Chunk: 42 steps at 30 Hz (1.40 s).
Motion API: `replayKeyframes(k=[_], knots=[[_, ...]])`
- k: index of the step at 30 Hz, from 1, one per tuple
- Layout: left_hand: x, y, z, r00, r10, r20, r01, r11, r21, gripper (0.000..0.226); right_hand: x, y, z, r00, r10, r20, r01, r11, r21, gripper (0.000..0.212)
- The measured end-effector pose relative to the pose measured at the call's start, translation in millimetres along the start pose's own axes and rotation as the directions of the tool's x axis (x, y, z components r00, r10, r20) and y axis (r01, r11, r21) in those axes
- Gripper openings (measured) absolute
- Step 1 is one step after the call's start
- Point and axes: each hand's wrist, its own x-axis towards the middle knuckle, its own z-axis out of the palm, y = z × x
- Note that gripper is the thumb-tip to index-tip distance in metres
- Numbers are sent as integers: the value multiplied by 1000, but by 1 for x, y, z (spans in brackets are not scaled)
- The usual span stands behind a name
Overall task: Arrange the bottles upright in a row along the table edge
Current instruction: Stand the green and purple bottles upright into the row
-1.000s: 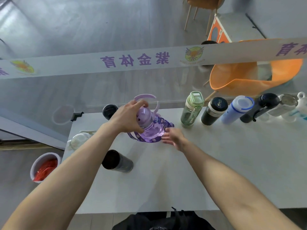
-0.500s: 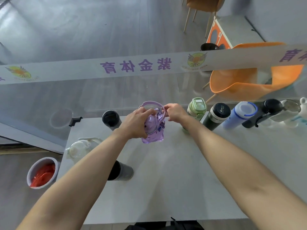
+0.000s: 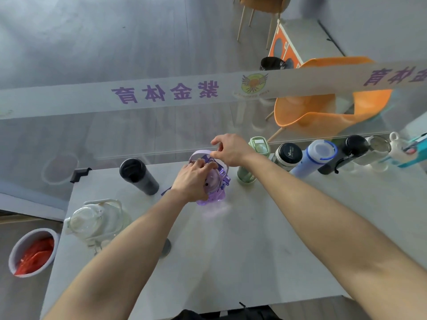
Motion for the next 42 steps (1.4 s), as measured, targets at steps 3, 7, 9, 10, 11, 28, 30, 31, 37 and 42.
replayKeyframes(k=[3, 7, 9, 10, 11, 28, 30, 31, 37, 42], knots=[[-1, 2, -2, 1000, 15, 22, -15, 1000, 8, 117, 1, -1, 4, 999, -8, 50, 14, 994, -111, 34], [-18, -16, -9, 981, 148, -128, -149, 989, 3, 99, 4, 4, 10, 999, 32, -12, -33, 993, -113, 20], [-31, -28, -14, 943, 149, -297, -162, 987, -20, 63, 7, 3, 12, 999, 27, -18, -29, 988, -152, 24], [-37, -33, -17, 934, 86, -348, -109, 993, -46, 49, 8, 2, 14, 1000, 11, -1, -11, 980, -197, 26], [-39, -38, -20, 940, -23, -340, -10, 995, -97, 39, 7, 1, 17, 1000, -1, 26, 7, 970, -242, 27], [16, -80, 24, 708, -497, 502, 691, 339, -638, 10, -38, 9, 89, 998, 55, 20, -52, 991, -124, 129], [27, -79, 29, 714, -477, 512, 677, 286, -678, 13, -39, 8, 91, 998, 58, -12, -59, 995, -84, 128], [31, -77, 31, 713, -452, 535, 678, 250, -692, 19, -39, 7, 91, 998, 65, -26, -67, 996, -57, 125], [50, -54, 14, 758, -358, 545, 546, -110, -831, 46, -37, 16, 95, 993, 63, -101, -54, 994, 91, 104], [69, -40, -3, 823, -326, 465, 425, -190, -885, 42, -23, 28, 91, 993, 28, -119, -8, 986, 168, 107]])
